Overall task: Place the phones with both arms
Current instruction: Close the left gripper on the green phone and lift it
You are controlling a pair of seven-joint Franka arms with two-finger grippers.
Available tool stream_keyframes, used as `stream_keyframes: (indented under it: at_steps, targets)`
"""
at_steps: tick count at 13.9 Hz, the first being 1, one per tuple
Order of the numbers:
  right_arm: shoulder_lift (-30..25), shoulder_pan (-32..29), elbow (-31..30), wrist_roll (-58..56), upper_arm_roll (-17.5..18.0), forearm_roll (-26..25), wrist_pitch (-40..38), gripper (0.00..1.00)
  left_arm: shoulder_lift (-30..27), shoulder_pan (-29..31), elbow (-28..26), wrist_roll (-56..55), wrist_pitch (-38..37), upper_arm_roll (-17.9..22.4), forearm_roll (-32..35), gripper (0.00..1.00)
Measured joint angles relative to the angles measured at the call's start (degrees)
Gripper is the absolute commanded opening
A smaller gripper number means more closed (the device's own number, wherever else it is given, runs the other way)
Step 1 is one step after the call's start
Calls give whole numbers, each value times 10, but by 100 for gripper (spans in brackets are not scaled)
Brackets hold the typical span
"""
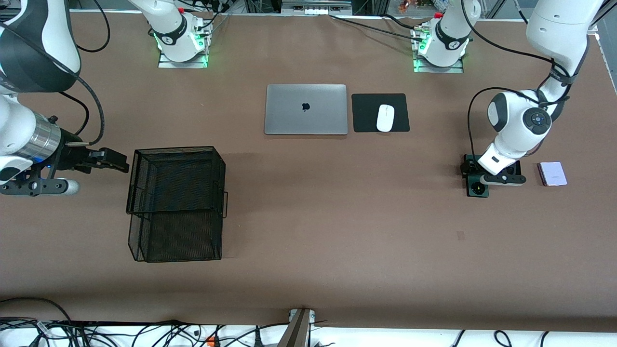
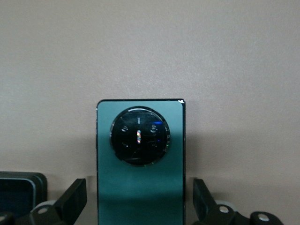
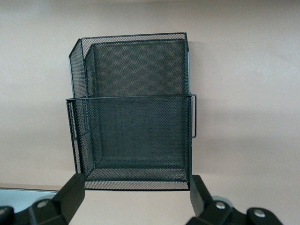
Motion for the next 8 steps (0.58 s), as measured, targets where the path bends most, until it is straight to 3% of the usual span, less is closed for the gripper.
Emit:
stream_keyframes:
  at_steps: [8]
  targets:
    - [0,1,0,0,0,-1,0,99,9,-1,2,13,2,-4,0,96]
